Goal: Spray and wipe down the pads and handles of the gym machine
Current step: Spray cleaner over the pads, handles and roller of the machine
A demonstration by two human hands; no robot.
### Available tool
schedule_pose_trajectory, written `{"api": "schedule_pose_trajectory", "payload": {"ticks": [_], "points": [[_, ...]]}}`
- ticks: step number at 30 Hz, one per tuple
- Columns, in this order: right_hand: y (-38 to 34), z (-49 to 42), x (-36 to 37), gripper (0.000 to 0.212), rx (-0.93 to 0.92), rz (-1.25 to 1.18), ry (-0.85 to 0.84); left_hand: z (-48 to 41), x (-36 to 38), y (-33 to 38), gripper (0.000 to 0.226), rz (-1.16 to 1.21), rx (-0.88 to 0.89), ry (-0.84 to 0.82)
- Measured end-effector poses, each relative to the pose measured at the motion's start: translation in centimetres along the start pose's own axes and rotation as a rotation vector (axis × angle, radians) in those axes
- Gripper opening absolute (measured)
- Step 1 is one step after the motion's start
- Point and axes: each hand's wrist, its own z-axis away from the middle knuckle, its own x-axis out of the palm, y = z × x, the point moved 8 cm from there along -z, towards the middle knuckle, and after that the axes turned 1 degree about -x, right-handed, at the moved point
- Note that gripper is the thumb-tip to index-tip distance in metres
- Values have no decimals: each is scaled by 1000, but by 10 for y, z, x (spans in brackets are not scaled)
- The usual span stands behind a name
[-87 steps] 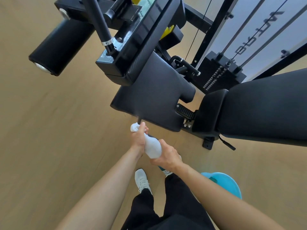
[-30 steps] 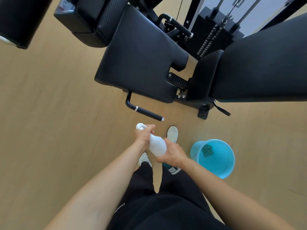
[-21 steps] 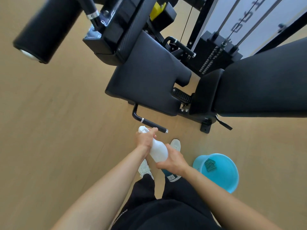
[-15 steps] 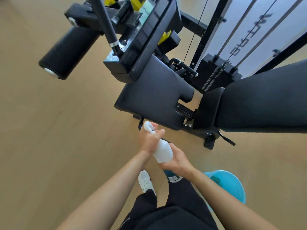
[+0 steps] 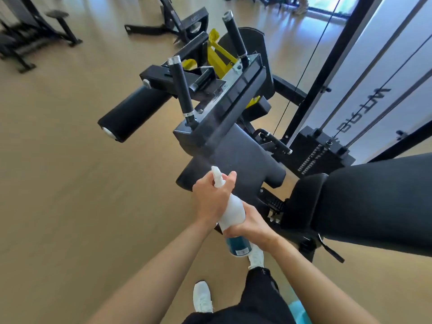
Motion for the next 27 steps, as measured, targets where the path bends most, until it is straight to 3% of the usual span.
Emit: {"api": "schedule_pose_trajectory", "payload": {"ticks": [3,6,10,14,18,23,27], "points": [[10,-12,-17,62,14,-4,-31,-9,25,-4,16,1,-51,-58],[16,-28,-42,63,32,-15,-57,-21,54,2,28,55,-83,-100],[14,-53,-82,61,21,-17,-86,-50,87,9,16,22,-134,-58],[10,-80,-118,57,21,2,-144,-75,116,13,24,100,-238,-3],[4,-105,-145,59,13,25,-185,-94,136,29,20,99,-185,31],[-1,-131,-171,55,16,29,-197,-119,164,46,38,38,-104,-48],[-4,-147,-195,65,28,-25,-188,-143,184,51,20,32,-169,-29]]}}
